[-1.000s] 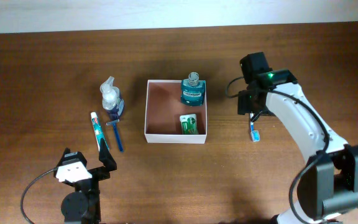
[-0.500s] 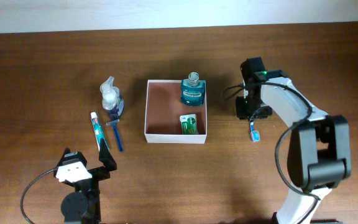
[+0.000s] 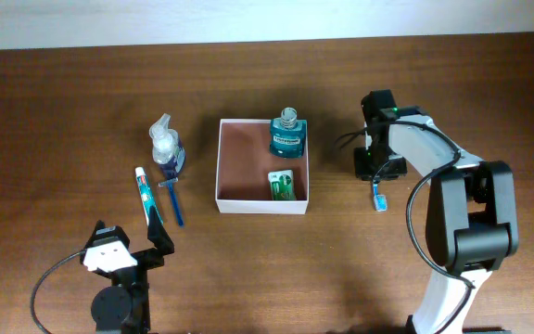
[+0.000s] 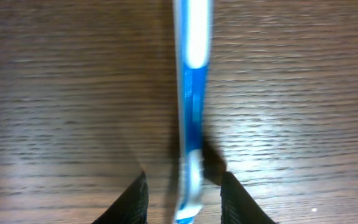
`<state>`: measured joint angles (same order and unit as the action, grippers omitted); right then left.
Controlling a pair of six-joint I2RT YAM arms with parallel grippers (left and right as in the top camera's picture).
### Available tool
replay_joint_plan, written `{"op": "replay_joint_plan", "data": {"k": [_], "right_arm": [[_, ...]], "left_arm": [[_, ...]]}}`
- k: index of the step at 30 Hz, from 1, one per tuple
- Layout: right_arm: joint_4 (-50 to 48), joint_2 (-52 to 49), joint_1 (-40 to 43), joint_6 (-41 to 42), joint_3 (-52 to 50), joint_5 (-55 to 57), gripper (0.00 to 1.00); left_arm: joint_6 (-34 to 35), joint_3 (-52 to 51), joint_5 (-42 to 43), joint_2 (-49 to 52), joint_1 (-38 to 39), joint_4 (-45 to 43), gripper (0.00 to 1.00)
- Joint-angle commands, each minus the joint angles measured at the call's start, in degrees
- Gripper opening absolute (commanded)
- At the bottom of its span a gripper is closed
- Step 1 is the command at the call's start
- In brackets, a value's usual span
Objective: Pack container
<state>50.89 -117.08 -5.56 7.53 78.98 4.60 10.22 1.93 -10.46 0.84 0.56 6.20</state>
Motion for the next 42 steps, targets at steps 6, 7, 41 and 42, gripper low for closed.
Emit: {"op": "replay_joint_plan", "data": {"k": [6,7,41,42], "right_arm": [[-2.49,-1.27,1.95,0.00,-2.27,0.39,0.16],[-3.15,-1.29,1.92,0.00,-2.84,0.15,0.14],[-4.28,-1.27,1.88,-0.02,-3.96,-0.11,0.99],[-4.28,-1.27,1.88,-0.02,-3.96,-0.11,0.99]], "left_arm": [[-0.92,-0.35,0.61,-0.55,-0.35,-0.17,1.00],[-0.92,-0.35,0.59,-0.55,-0.35,-0.17,0.99],[-0.92,-0.35,0.61,-0.55,-0.35,-0.17,1.00],[-0.90,-0.35,0.59,-0.55,-0.35,-0.17,0.99]]}}
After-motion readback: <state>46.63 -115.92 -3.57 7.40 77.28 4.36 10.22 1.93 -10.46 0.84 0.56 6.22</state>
